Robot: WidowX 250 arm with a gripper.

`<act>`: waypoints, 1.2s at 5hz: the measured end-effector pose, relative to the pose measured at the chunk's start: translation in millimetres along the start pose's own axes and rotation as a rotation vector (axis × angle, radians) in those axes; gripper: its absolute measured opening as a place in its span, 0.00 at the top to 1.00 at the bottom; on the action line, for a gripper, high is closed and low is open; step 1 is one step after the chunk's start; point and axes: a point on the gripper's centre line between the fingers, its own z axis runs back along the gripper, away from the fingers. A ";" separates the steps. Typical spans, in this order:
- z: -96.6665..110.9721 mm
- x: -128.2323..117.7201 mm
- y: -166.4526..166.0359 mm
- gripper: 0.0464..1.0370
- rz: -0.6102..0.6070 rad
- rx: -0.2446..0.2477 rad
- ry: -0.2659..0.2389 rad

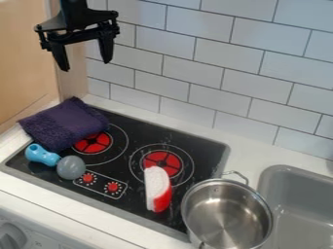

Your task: Move a purple cloth to the right burner

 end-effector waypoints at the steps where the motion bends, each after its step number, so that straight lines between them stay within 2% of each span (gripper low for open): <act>1: -14.0 -13.3 7.0 0.04 0.003 0.027 0.055; 3: -20.8 -4.9 36.5 0.04 0.104 0.024 0.091; 5: -56.1 -5.9 63.1 0.04 0.163 0.050 0.206; 6: -78.4 -6.4 66.7 0.04 0.164 0.086 0.261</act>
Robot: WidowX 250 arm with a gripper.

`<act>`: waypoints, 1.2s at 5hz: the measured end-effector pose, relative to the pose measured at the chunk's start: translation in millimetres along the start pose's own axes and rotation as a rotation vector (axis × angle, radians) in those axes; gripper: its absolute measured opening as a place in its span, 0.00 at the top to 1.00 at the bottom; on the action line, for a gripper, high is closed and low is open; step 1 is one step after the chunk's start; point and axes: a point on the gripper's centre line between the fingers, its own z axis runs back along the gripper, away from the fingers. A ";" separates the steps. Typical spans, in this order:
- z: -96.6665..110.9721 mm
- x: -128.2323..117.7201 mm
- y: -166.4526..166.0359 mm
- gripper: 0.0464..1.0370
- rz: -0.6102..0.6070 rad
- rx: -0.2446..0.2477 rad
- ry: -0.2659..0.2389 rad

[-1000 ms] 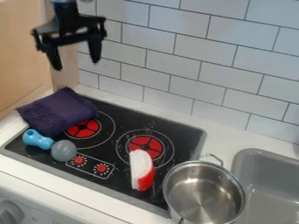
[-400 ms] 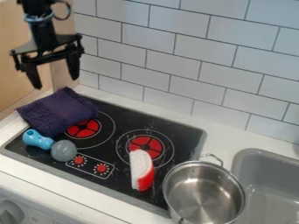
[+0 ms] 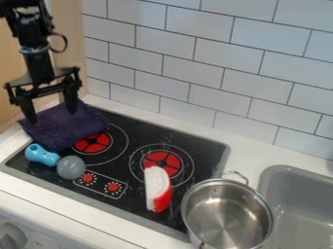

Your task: Move a purple cloth to the right burner

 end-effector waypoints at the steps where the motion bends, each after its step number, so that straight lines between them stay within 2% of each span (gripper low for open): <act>1: -10.1 4.9 -4.2 0.04 -0.008 0.011 0.027; 3: -16.0 11.5 -24.5 0.04 -0.035 0.034 0.012; 5: -19.1 0.3 -43.5 0.04 -0.058 0.059 0.006; 6: -19.9 -14.8 -69.6 0.04 -0.119 0.064 -0.004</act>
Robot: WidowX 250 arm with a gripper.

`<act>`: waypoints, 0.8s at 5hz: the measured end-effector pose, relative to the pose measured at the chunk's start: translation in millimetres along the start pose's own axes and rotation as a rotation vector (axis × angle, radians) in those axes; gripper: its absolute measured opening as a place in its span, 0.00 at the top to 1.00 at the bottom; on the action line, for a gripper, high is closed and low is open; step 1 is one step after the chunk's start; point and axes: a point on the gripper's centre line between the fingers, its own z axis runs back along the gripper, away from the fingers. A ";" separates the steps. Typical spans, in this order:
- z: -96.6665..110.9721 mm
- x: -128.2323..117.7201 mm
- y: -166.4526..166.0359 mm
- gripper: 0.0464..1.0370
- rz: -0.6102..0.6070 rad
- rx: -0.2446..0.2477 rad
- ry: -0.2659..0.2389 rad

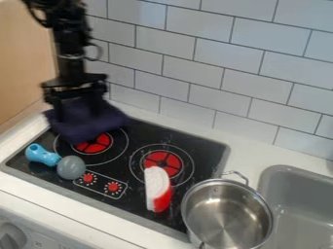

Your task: Move a purple cloth to the right burner

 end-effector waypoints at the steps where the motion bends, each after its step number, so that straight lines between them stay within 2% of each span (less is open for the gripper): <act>1: -0.2 -14.3 -22.0 0.04 -0.044 0.009 -0.007; 4: 0.4 -58.4 -79.7 0.04 -0.159 0.045 -0.035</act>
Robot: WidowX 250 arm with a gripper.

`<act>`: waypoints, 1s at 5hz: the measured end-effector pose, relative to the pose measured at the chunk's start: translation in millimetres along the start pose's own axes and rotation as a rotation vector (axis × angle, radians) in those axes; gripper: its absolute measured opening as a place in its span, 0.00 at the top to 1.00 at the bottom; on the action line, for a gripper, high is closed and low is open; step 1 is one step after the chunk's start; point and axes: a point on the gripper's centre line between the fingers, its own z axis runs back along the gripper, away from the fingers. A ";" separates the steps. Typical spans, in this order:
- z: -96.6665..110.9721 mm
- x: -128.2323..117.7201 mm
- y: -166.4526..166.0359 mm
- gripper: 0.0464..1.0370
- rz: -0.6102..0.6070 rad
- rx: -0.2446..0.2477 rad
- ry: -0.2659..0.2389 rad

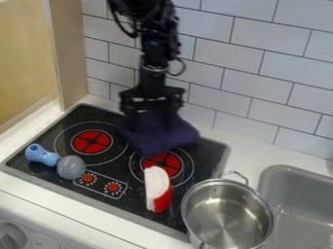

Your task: Move a purple cloth to the right burner

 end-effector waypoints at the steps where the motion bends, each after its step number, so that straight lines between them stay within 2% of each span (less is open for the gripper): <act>1: -0.1 -9.3 -14.3 0.04 -0.040 0.012 0.001; 3: 0.2 -25.7 -35.6 0.04 -0.089 0.005 0.005; 5: 1.4 -29.1 -38.9 0.04 -0.093 -0.012 0.006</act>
